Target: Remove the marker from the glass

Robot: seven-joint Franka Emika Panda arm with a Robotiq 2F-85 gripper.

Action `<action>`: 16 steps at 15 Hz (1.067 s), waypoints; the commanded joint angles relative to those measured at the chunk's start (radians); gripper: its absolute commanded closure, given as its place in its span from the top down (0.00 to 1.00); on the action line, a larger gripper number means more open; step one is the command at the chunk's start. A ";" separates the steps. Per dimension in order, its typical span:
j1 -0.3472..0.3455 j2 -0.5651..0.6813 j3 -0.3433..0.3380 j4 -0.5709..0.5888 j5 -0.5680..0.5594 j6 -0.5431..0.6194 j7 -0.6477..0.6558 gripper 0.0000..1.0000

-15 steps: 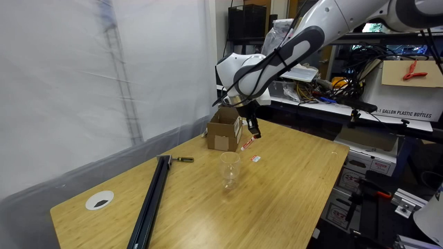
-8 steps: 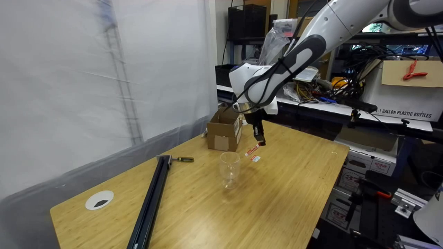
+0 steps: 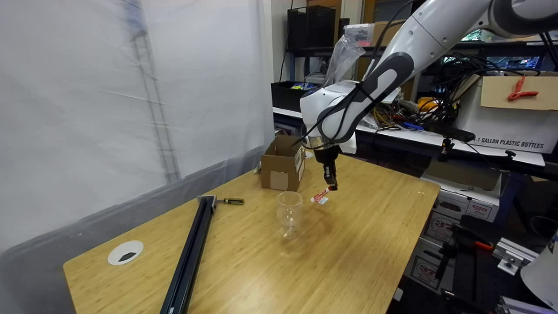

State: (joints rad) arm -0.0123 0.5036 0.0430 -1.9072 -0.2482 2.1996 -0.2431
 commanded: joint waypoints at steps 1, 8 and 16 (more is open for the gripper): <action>-0.009 -0.022 -0.001 -0.050 0.018 0.087 -0.019 0.05; -0.004 0.006 -0.001 -0.054 0.016 0.180 -0.023 0.05; 0.003 0.041 0.000 -0.028 0.011 0.210 -0.032 0.45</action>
State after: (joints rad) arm -0.0096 0.5387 0.0419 -1.9473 -0.2482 2.3927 -0.2507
